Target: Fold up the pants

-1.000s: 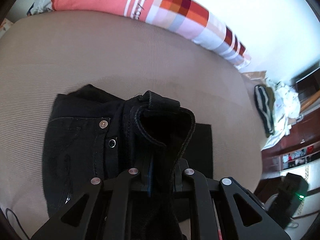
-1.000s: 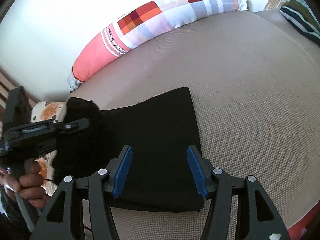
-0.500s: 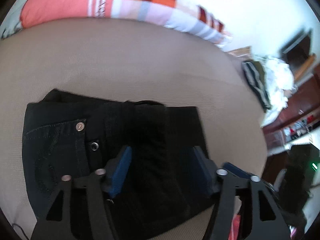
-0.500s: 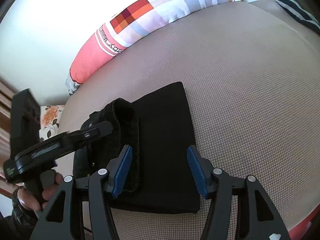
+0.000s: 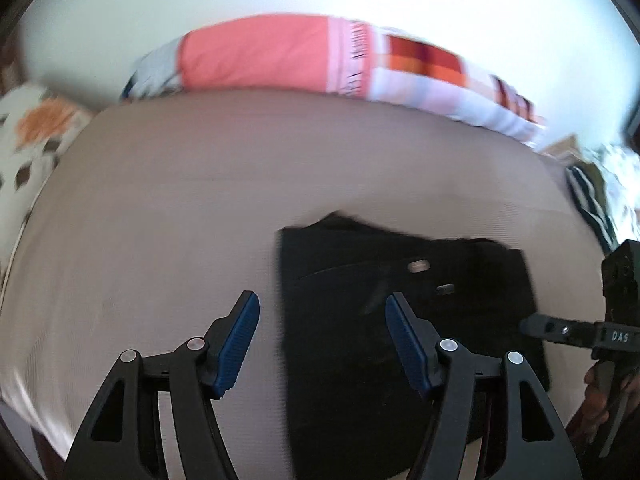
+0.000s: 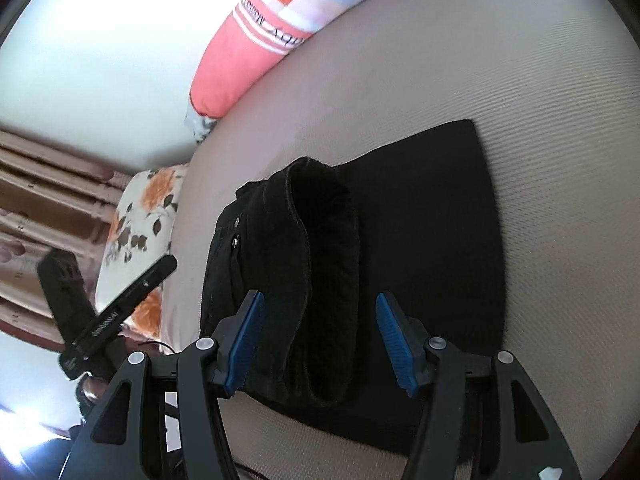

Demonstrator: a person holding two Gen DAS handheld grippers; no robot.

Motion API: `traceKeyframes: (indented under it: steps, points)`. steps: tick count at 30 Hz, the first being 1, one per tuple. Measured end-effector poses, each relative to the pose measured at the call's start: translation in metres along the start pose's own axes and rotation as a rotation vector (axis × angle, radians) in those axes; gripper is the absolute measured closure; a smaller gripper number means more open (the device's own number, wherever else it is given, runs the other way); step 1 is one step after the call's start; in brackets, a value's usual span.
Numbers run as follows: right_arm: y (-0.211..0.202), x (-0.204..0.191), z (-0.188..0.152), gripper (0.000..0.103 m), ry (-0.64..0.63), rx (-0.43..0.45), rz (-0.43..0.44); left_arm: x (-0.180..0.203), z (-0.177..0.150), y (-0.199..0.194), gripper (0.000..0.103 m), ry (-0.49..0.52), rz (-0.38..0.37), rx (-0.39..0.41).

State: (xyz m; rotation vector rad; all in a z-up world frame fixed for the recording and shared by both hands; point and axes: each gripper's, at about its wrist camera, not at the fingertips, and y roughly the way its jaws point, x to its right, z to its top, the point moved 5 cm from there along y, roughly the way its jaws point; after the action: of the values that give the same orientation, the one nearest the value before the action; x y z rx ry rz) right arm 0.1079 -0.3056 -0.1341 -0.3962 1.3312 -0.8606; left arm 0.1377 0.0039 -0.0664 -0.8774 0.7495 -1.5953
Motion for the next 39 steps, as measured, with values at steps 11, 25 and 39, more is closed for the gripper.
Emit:
traceKeyframes:
  steps: [11, 25, 39]
  points:
    - [0.046, -0.006, 0.022, 0.057, -0.035, -0.037, 0.077, -0.049, -0.031, 0.022, 0.037, -0.145, 0.038, -0.106]
    - [-0.005, -0.052, 0.027, 0.093, -0.111, 0.12, -0.012, -0.03, -0.02, 0.02, 0.037, -0.143, 0.02, -0.074]
    - [-0.009, 0.044, 0.023, 0.087, 0.056, 0.144, -0.217, 0.038, -0.012, 0.054, 0.037, 0.044, -0.01, -0.108]
